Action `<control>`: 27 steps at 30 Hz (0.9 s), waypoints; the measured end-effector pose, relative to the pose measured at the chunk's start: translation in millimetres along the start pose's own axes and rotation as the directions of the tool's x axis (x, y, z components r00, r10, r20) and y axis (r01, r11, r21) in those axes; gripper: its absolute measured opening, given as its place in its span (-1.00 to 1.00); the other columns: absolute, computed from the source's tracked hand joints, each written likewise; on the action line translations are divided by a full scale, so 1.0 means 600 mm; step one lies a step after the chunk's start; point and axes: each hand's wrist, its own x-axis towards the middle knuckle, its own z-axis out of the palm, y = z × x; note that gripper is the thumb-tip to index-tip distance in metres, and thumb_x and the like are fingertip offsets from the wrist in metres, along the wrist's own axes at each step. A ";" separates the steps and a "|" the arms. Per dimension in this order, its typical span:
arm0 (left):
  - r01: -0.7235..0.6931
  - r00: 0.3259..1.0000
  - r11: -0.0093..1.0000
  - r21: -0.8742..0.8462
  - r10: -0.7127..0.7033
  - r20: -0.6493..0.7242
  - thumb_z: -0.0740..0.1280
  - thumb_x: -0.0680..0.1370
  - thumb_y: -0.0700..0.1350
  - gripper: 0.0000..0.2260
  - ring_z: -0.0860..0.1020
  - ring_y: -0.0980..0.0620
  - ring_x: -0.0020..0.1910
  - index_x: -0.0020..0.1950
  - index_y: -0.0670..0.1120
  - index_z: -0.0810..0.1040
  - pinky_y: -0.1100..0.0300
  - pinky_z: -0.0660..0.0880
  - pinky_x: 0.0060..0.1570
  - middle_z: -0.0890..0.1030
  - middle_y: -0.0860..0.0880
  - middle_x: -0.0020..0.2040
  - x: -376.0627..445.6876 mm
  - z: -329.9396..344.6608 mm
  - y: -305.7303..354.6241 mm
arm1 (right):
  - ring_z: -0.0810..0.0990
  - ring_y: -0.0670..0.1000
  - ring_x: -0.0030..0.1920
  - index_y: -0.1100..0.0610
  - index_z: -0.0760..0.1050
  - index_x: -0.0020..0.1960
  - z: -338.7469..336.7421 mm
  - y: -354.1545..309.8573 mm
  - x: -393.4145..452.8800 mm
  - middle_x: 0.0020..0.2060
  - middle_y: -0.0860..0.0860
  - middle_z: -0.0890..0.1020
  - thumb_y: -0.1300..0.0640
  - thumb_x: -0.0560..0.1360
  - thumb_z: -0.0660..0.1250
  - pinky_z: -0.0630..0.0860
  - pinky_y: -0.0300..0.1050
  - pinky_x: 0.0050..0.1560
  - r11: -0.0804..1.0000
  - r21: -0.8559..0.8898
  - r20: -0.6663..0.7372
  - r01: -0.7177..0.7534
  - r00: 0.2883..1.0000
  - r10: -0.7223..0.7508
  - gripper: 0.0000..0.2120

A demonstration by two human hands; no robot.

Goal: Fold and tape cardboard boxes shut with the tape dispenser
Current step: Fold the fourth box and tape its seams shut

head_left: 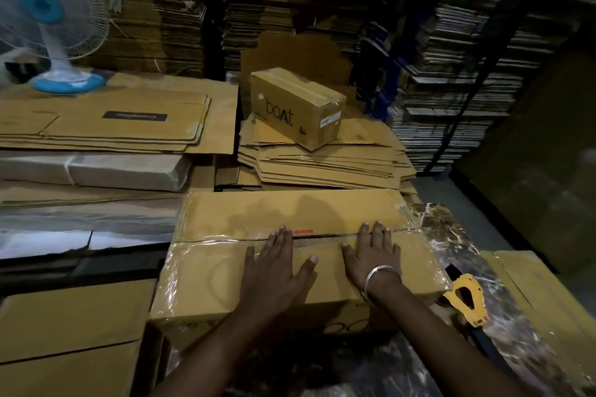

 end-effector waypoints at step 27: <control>0.343 0.853 0.859 -0.380 -0.455 -0.256 0.20 0.63 0.08 -0.38 0.21 -0.09 0.56 0.63 -0.08 0.09 0.08 0.25 0.45 0.14 -0.06 0.63 -0.081 -0.083 -0.212 | -0.30 0.18 0.60 0.08 -0.27 0.64 0.062 -0.268 -0.095 0.60 0.19 -0.27 -0.34 0.62 -0.15 -0.26 0.18 0.55 0.909 -0.070 0.092 0.411 0.910 -0.405 -0.23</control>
